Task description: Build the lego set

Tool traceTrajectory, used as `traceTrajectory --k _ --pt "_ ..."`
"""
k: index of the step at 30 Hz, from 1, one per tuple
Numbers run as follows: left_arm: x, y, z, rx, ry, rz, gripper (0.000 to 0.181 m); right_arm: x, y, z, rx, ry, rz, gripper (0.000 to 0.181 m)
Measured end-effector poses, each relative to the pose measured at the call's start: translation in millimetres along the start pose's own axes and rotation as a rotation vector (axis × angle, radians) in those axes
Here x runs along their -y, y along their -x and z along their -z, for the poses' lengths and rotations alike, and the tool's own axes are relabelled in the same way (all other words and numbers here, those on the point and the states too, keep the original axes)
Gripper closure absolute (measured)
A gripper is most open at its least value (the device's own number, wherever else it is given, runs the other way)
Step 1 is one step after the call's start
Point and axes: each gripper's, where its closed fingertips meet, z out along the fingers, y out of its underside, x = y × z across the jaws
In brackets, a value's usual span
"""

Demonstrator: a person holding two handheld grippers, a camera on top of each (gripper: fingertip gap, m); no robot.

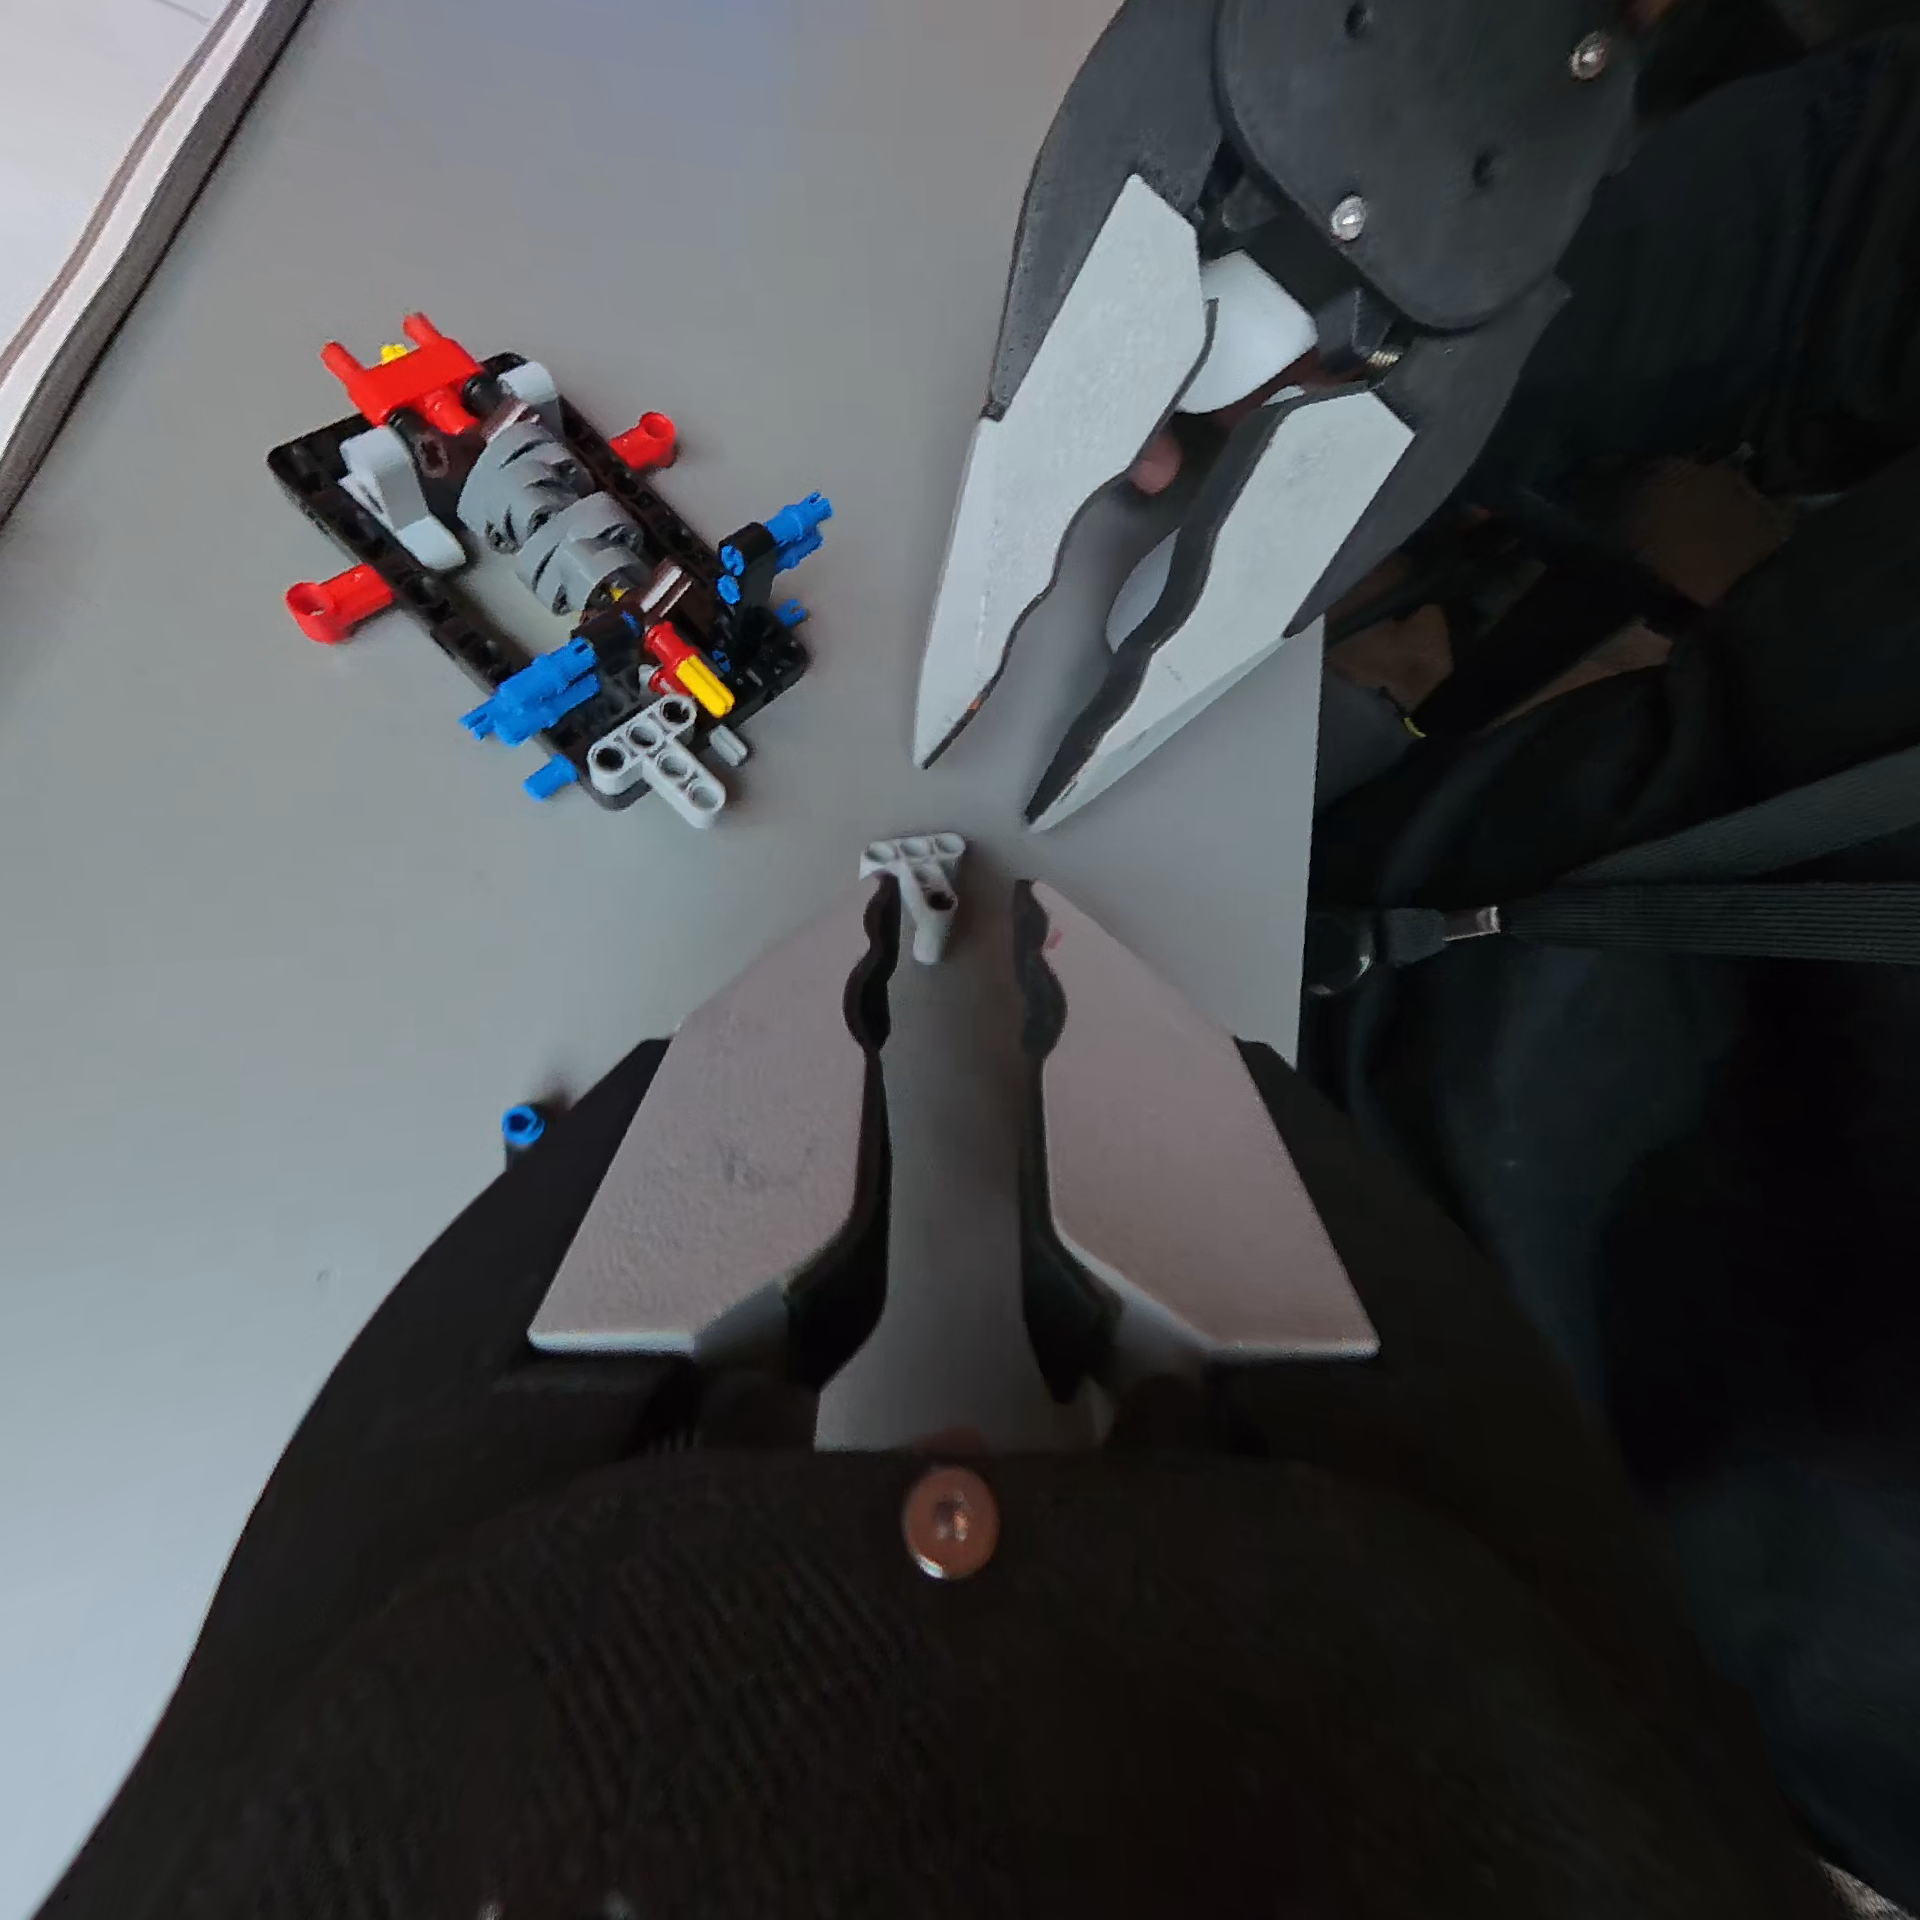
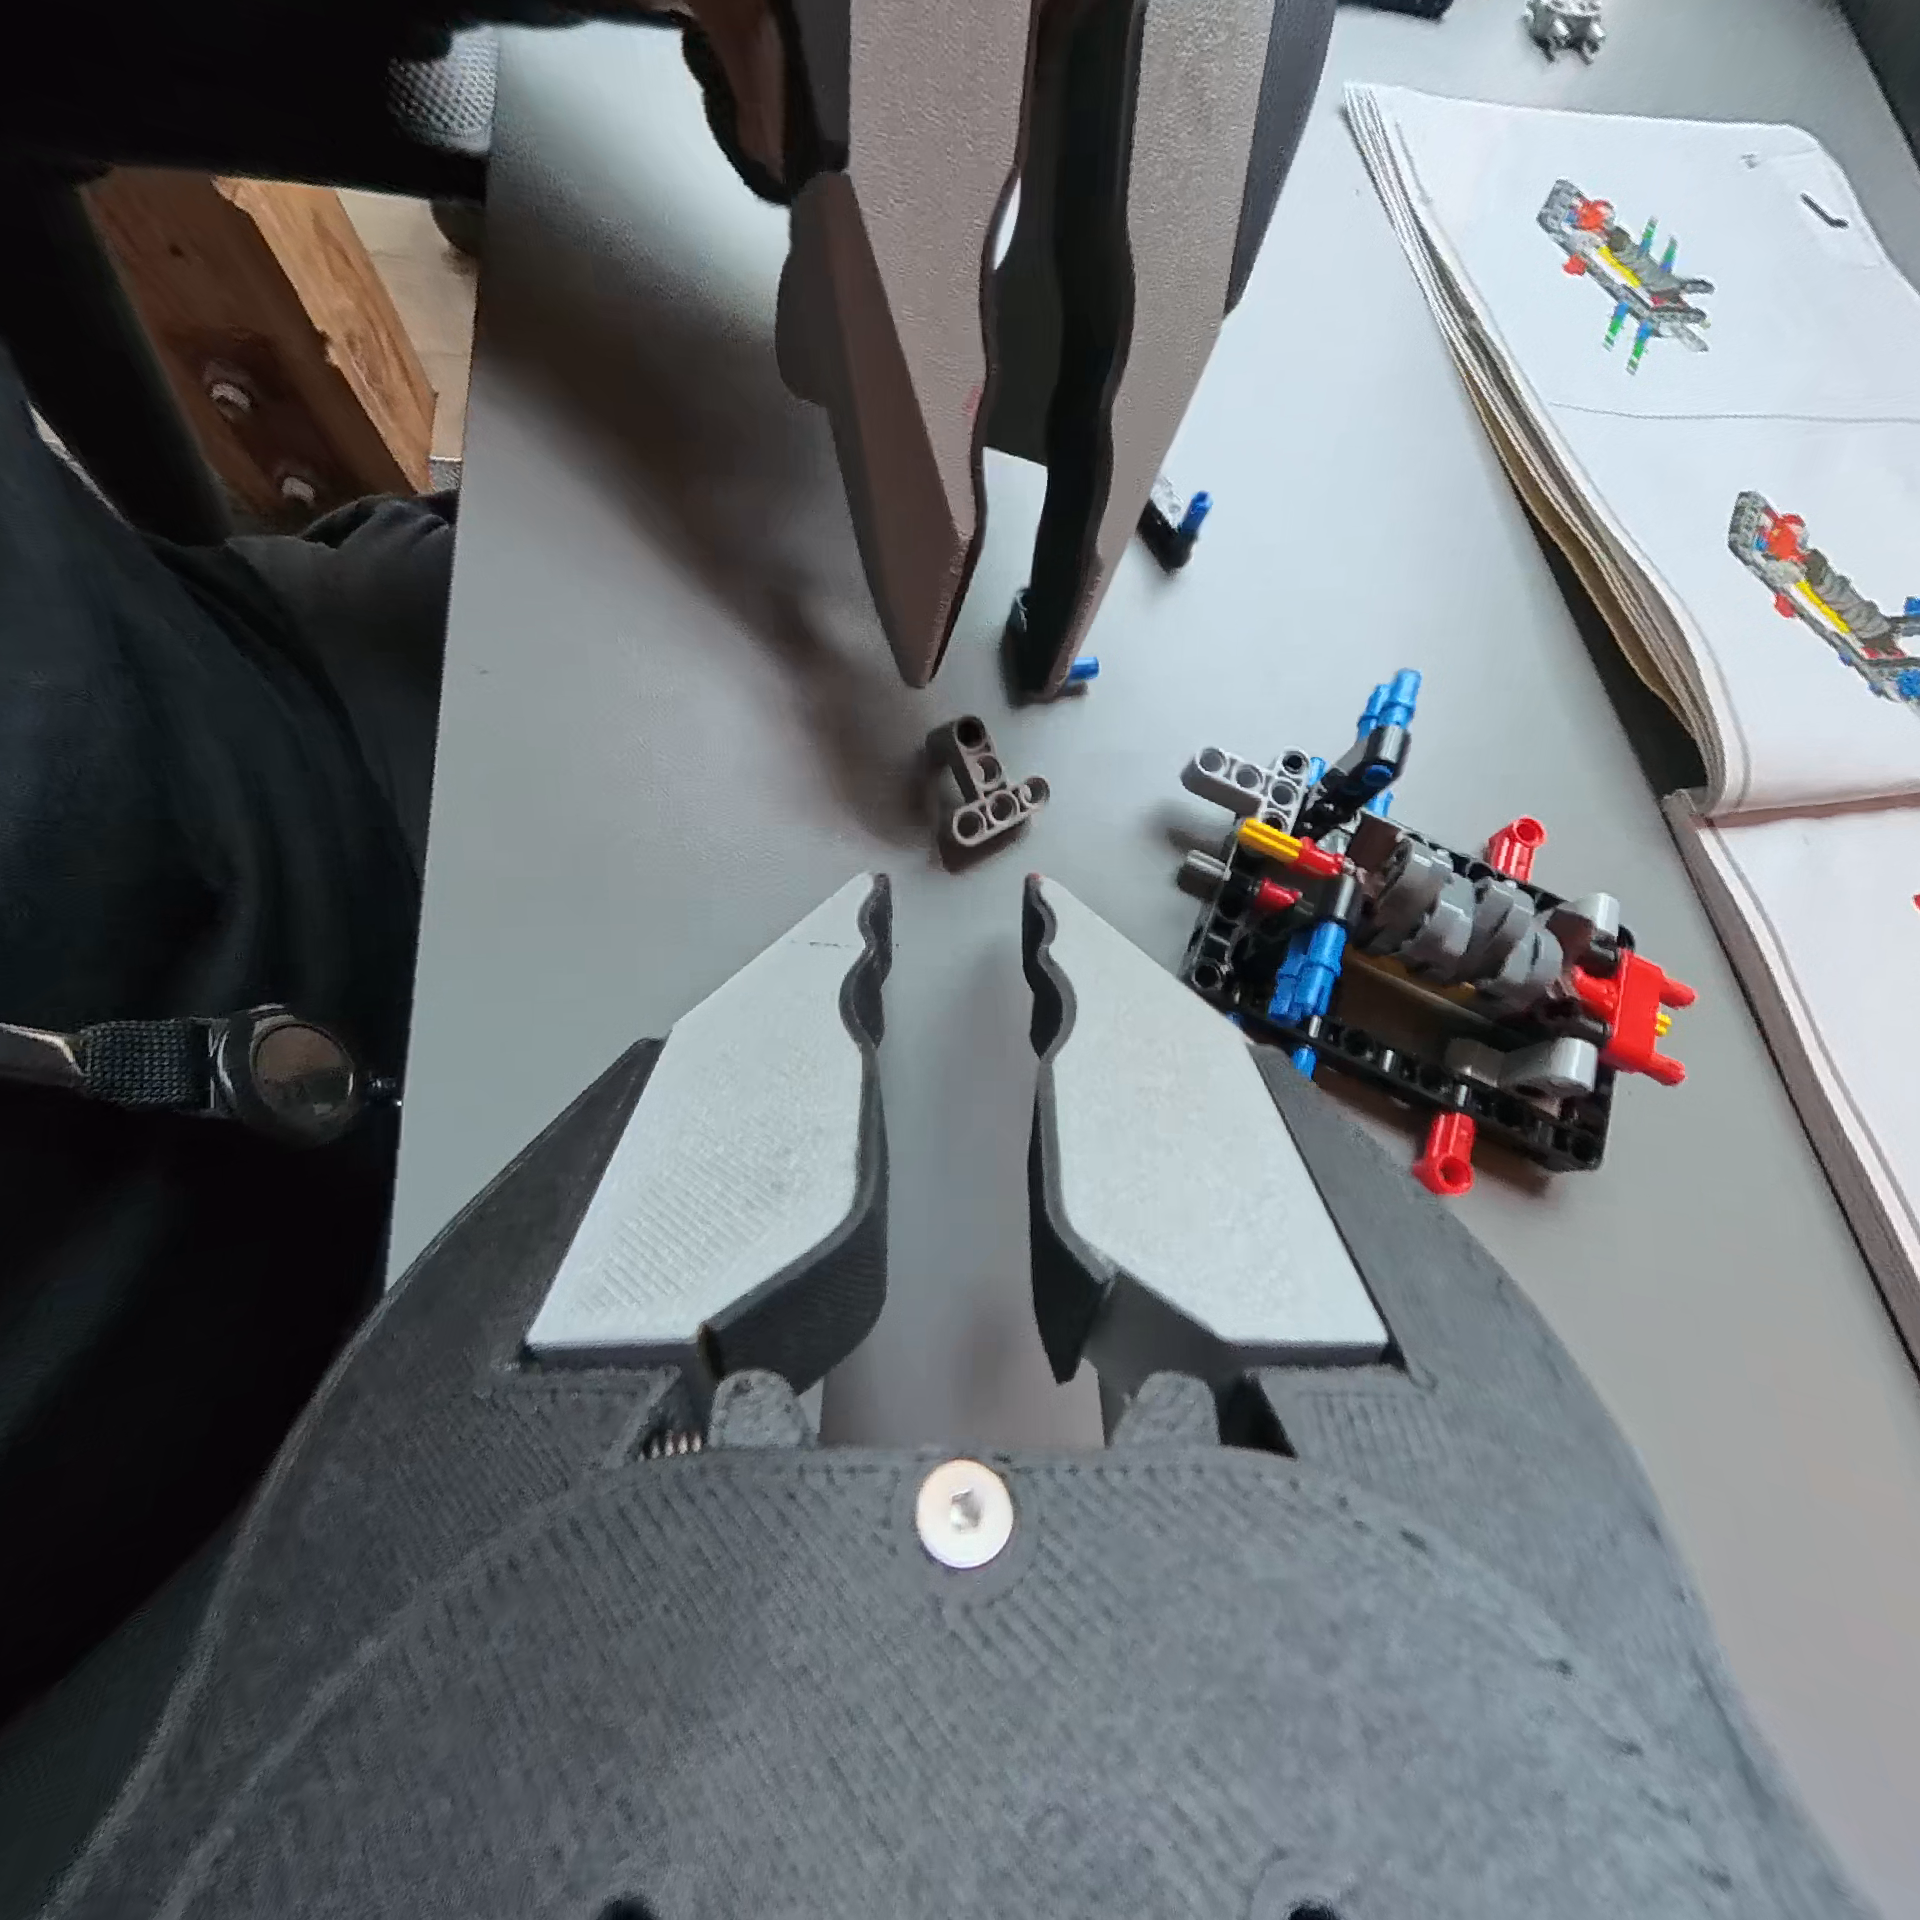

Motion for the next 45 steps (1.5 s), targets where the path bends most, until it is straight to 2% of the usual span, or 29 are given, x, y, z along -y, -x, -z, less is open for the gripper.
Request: traceTrajectory --k 5,8,11,14,19,25,31,36,45 --pt "-22.0 6.6 -3.2 0.054 0.096 0.013 0.158 6.4 4.1 -8.7 -0.01 0.006 0.041 0.163" --pt "-20.1 0.2 -10.3 0.01 0.092 0.026 0.162 4.3 3.2 -13.9 -0.003 0.037 0.022 0.162" --pt "-20.1 0.2 -14.1 0.007 0.096 0.035 0.175 4.0 3.7 -14.3 0.011 0.039 0.011 0.165" --pt "-20.0 1.0 -13.4 0.02 0.095 0.04 0.176 5.1 2.9 -15.8 0.004 0.04 0.01 0.165" --pt "-14.2 -3.3 -2.6 -0.003 0.037 0.089 0.175 10.5 5.4 -22.1 0.001 0.041 0.025 0.17" --pt "-24.3 -2.0 8.6 0.012 0.019 0.141 0.175 19.0 9.9 -31.6 -0.029 0.044 0.073 0.176" --pt "-23.5 1.8 26.8 0.004 -0.019 0.181 0.175 21.7 9.5 -33.6 -0.034 0.04 0.069 0.174" --pt "-26.2 14.9 41.0 0.06 -0.032 0.188 0.175 24.8 7.8 -30.7 -0.034 0.013 0.051 0.17" --pt "-31.9 32.5 49.1 0.075 -0.065 0.249 0.175 25.9 9.0 -28.9 -0.005 -0.001 0.034 0.162"
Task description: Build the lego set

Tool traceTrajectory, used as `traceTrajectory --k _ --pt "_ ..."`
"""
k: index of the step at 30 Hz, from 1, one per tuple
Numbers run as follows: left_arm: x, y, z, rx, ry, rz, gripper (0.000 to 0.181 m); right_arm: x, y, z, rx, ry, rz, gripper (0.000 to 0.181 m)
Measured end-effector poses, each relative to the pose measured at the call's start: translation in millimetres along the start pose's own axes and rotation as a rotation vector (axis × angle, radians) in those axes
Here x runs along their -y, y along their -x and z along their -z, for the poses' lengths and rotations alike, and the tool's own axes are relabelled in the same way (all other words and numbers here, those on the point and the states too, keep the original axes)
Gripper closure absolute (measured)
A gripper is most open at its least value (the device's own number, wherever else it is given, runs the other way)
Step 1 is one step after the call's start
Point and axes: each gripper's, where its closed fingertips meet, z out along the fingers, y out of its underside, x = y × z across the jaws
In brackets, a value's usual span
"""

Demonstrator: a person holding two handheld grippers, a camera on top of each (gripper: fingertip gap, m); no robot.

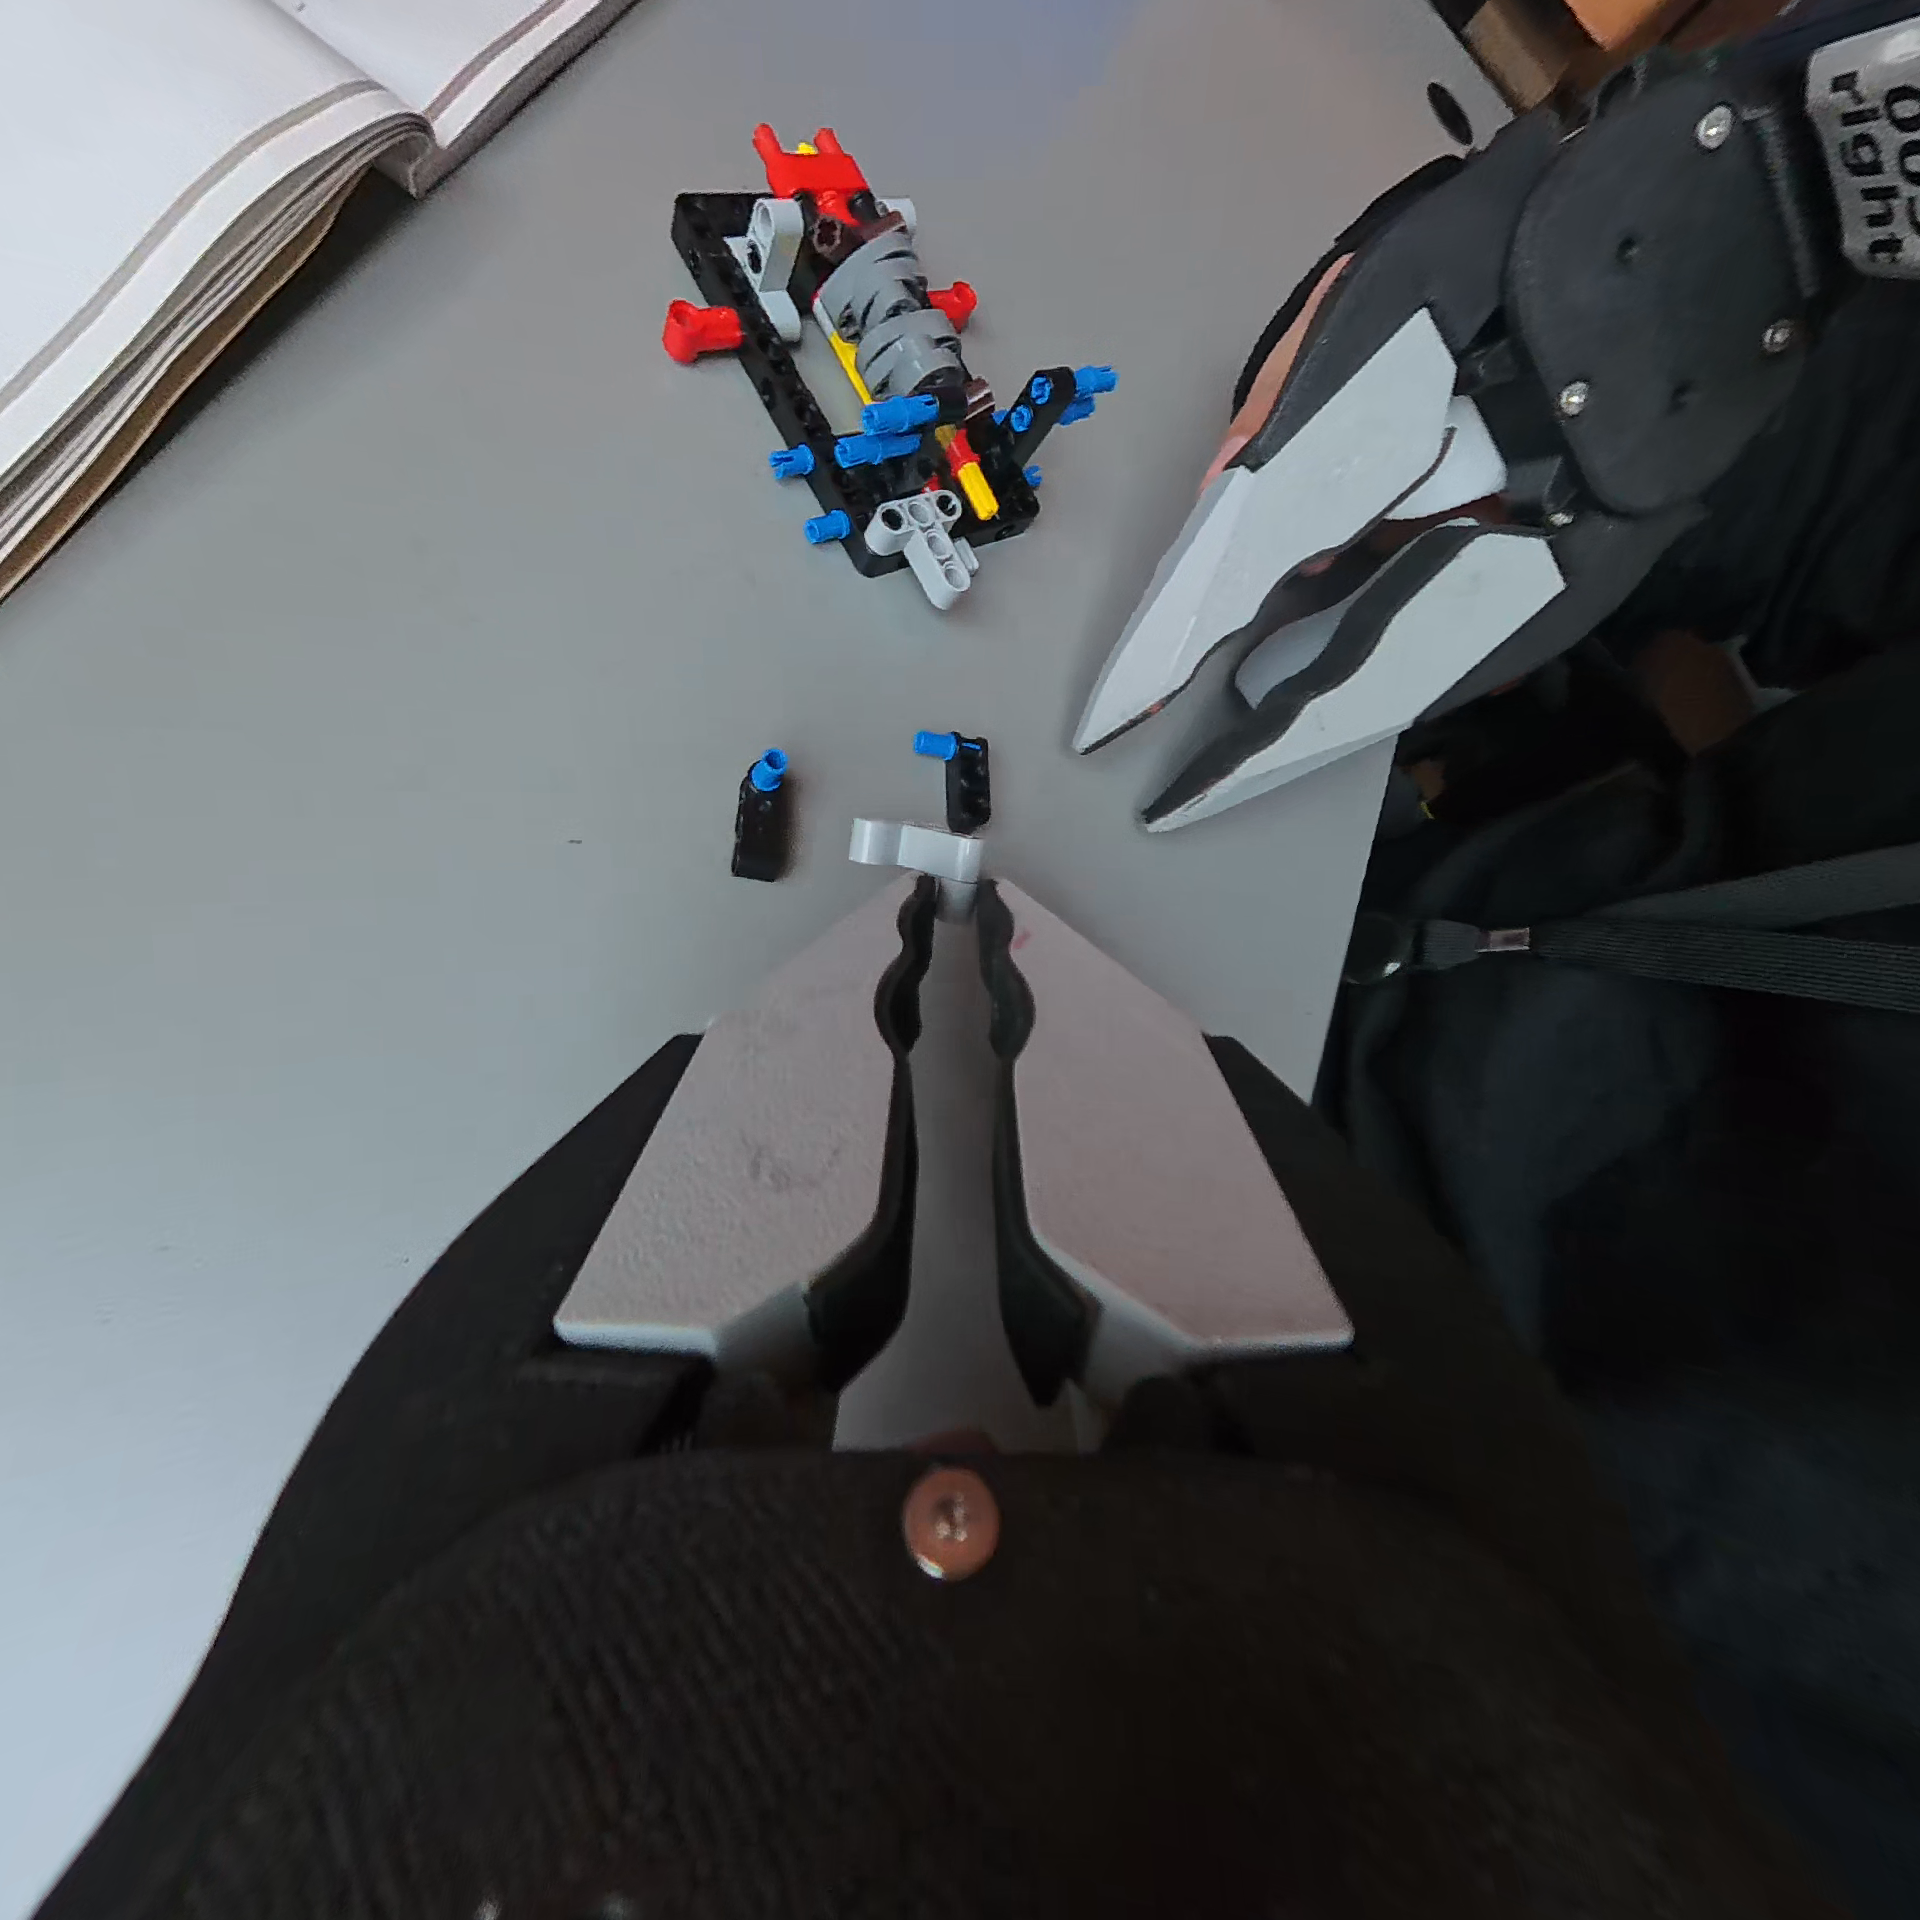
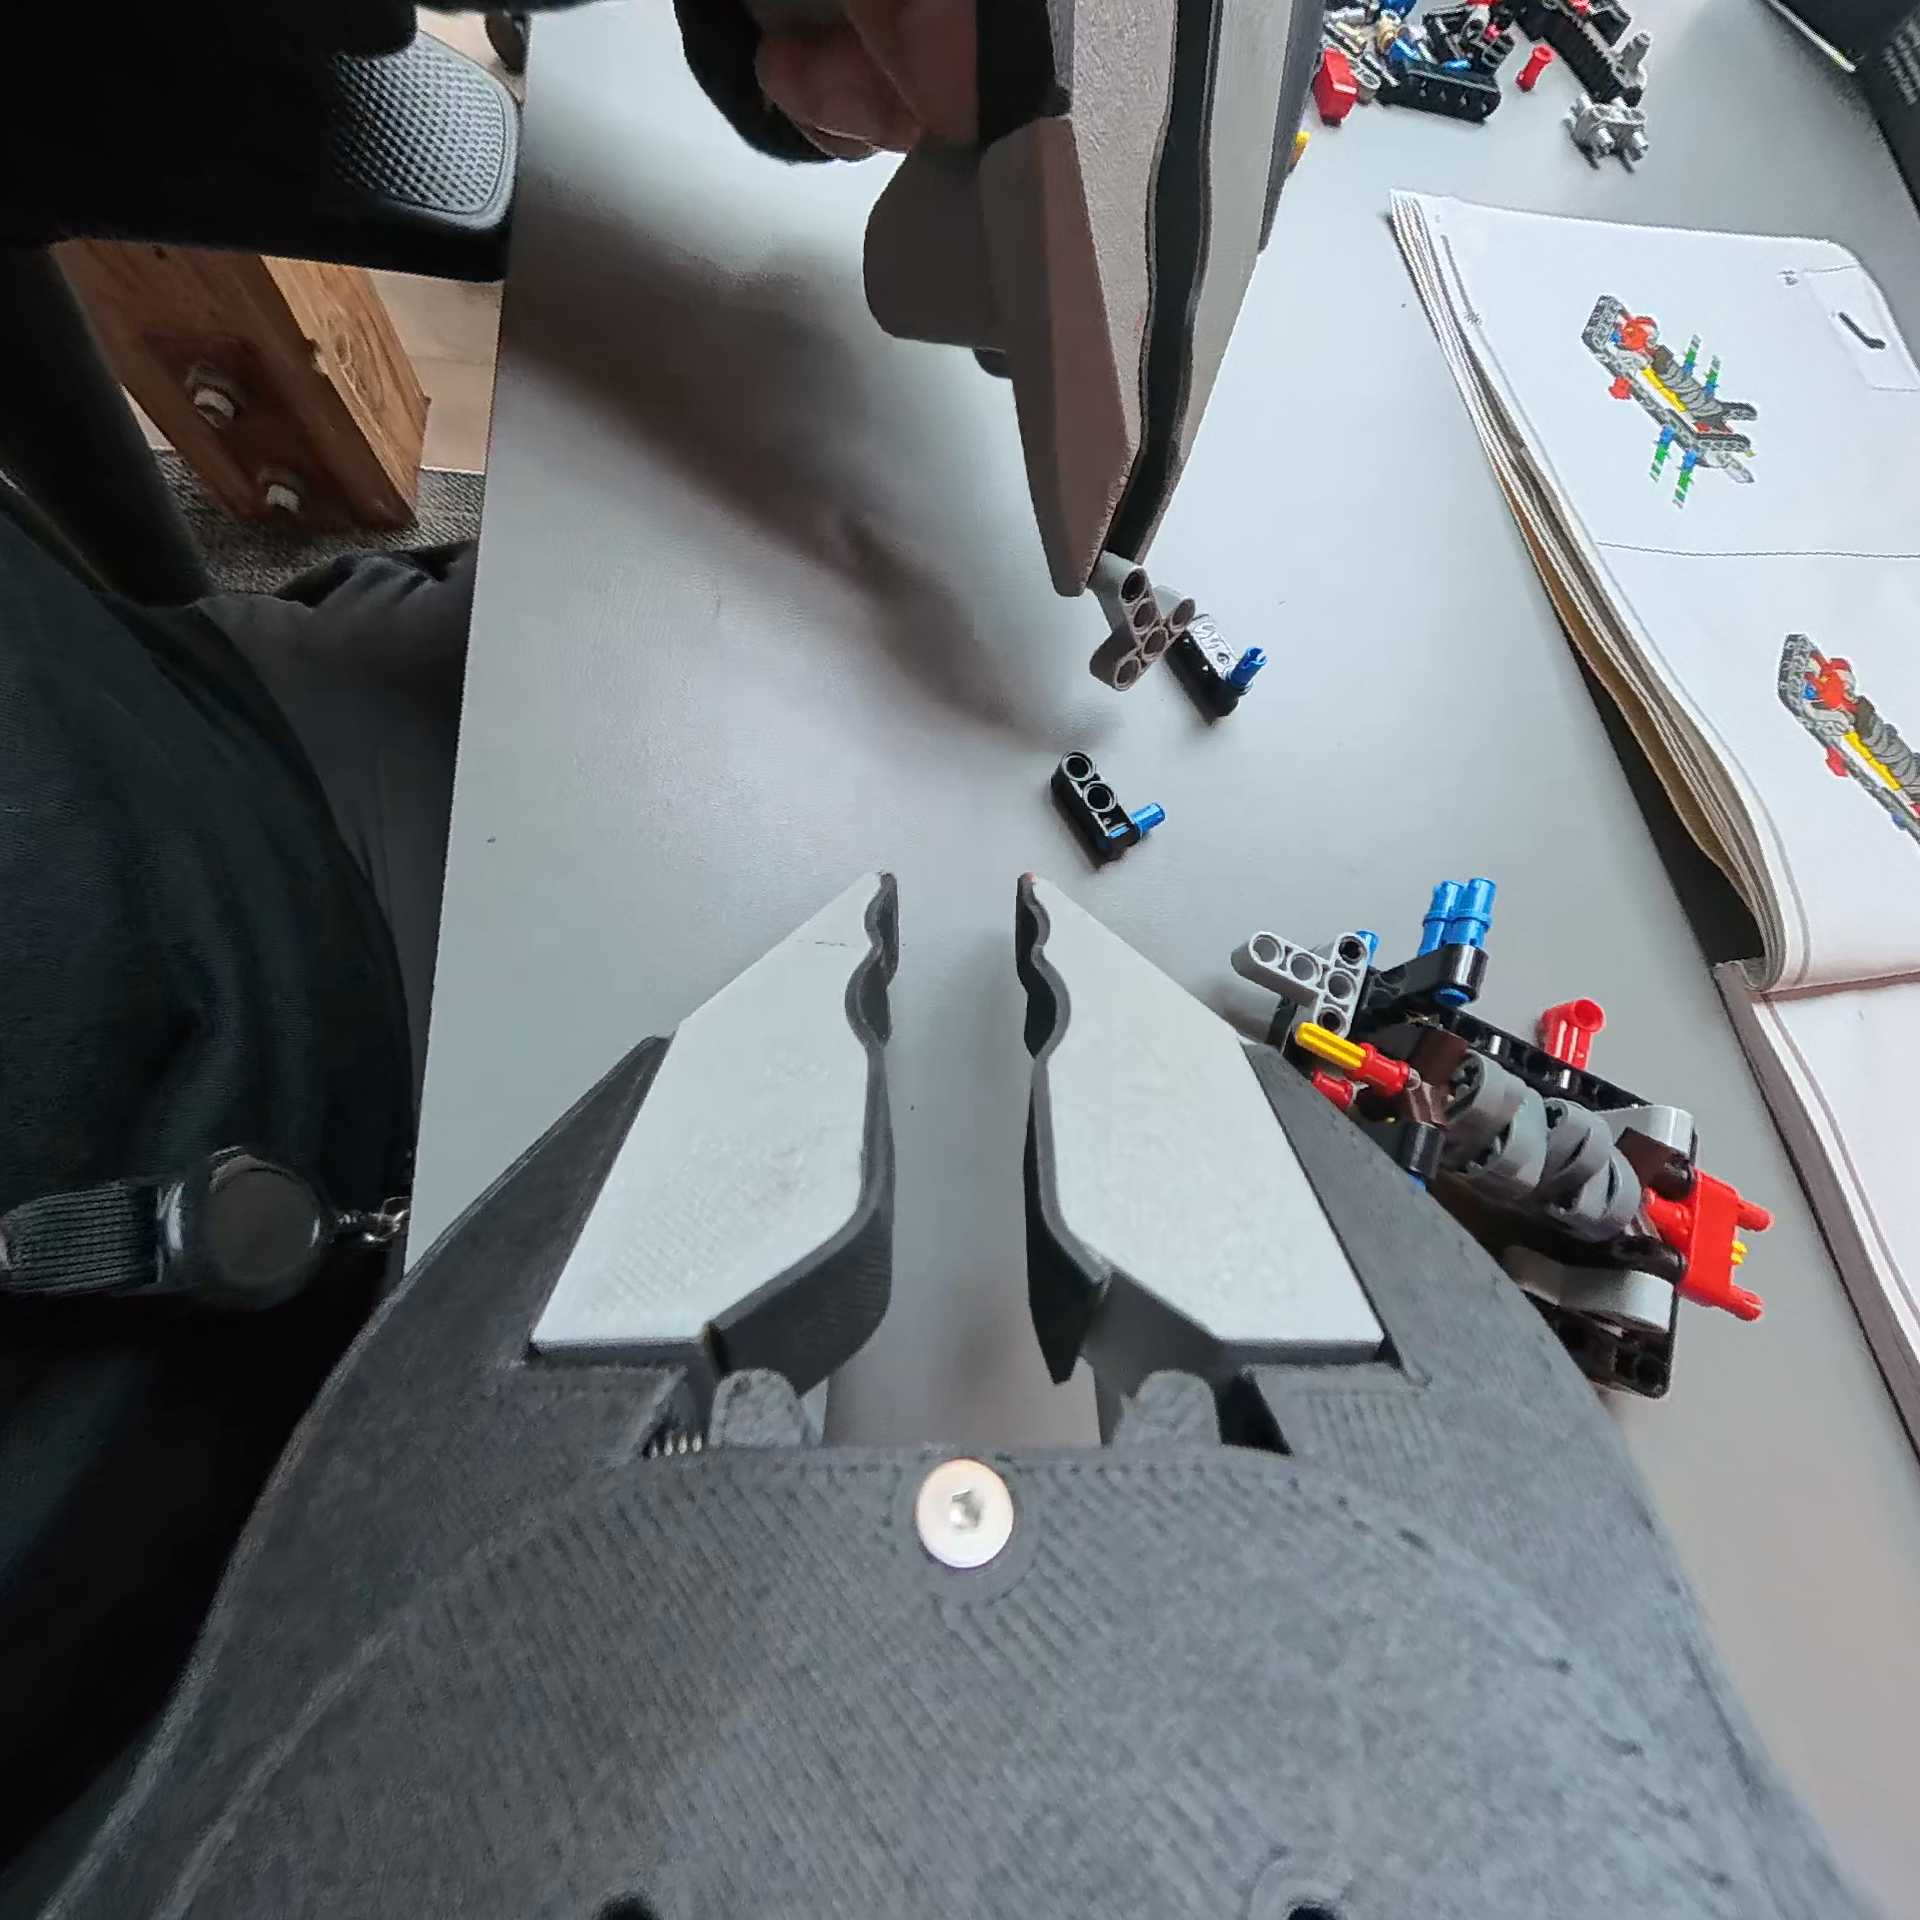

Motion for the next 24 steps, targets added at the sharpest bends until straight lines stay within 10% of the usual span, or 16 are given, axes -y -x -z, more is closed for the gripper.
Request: traceTrajectory --k 24 --pt "0.7 3.0 -5.3 -0.004 -0.02 0.031 0.175 -1.1 -0.8 0.8 -0.005 0.002 0.005 0.16"
